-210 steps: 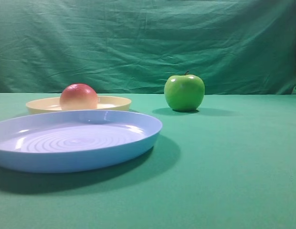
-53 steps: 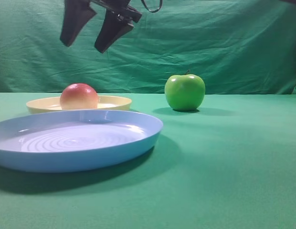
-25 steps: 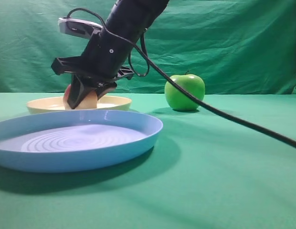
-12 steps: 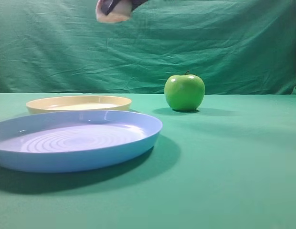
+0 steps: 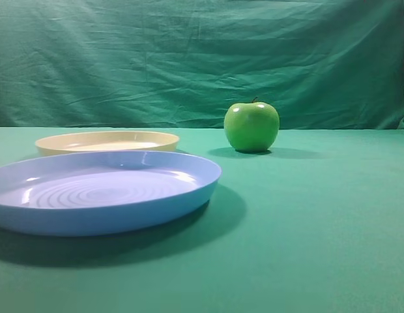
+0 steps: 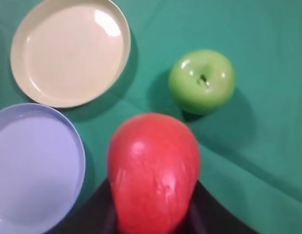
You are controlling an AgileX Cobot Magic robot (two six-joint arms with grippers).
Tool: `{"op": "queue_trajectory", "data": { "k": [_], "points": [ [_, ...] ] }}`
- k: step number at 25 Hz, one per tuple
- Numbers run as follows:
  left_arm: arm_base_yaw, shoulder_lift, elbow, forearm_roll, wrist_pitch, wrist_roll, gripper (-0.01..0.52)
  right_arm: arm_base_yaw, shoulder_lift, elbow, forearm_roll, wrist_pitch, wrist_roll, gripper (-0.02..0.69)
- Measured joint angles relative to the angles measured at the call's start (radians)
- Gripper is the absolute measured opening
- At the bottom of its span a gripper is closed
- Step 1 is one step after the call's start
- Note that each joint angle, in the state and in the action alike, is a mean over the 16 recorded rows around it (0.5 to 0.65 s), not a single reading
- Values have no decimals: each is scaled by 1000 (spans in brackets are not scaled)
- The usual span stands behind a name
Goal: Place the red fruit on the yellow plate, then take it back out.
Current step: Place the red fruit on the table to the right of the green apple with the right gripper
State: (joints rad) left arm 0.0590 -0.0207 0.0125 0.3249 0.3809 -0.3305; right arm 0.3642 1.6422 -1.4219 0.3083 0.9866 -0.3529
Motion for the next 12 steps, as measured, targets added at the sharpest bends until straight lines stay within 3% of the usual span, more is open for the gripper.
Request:
{"op": "queue_trajectory", "data": {
  "k": [6,12],
  "points": [
    [0,0,0,0,0,0,0,-62,-98,370,7,-229,-8,192],
    [0,0,0,0,0,0,0,-90,-104,567,19,-404,-19,210]
  ]
}}
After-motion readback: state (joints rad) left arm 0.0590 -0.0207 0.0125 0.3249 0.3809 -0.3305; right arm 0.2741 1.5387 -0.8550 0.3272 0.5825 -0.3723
